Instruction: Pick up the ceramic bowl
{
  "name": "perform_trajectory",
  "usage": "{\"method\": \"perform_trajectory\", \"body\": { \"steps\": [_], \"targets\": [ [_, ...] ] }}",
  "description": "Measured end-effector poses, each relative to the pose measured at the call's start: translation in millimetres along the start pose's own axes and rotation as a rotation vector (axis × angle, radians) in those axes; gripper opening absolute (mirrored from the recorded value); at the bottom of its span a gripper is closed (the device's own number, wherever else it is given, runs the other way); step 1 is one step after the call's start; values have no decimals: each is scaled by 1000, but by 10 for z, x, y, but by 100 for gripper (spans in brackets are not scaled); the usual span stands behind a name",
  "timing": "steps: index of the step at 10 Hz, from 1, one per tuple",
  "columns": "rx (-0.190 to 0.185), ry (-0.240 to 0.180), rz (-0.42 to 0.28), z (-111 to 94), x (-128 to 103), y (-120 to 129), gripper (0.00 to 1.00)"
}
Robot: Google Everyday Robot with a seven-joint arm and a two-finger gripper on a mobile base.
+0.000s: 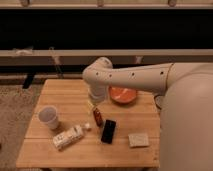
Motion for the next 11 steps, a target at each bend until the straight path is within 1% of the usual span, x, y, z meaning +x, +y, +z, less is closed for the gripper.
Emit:
{"method": "perform_trajectory", "body": {
  "steps": [2, 3, 5, 6, 7, 8, 9, 10, 11],
  "targets": [
    [5, 13, 22, 38, 22, -64, 80],
    [11, 29, 60, 120, 96, -245, 80],
    [20, 47, 113, 235, 220, -635, 80],
    [24, 55, 146, 306, 281, -918, 80],
    [25, 64, 196, 388, 378, -1281, 80],
    [28, 72, 239, 460, 468, -1593, 80],
    [32, 75, 279, 514, 535, -1875, 80],
    [40, 78, 331, 576, 605, -2223, 80],
    [45, 79, 363, 622, 634, -2447, 80]
  ]
}}
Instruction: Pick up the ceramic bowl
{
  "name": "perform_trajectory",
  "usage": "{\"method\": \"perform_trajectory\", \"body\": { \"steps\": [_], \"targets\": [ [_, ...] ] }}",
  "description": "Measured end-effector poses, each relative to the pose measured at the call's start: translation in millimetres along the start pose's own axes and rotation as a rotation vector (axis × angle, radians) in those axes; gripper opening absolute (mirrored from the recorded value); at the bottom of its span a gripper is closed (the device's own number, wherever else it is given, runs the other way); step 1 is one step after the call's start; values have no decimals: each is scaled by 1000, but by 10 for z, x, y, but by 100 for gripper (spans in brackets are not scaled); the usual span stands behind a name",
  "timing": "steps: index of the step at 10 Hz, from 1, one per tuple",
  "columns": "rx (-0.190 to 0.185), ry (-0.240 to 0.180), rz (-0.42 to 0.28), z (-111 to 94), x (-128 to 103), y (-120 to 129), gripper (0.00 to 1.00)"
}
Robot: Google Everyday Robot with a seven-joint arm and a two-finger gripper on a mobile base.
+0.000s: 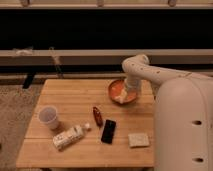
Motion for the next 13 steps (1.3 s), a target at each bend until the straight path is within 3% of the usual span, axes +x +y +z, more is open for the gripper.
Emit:
{"method": "perform_trajectory", "body": {
  "steps": [3, 5, 7, 9, 13],
  "targets": [
    [7, -12, 126, 222, -291, -661, 80],
    [-7, -22, 234, 508, -385, -891, 80],
    [-33, -38, 314, 704, -406, -937, 77],
    [-44, -67, 314, 697, -506, -833, 57],
    [-35, -138, 268, 279, -649, -701, 18]
  ]
}}
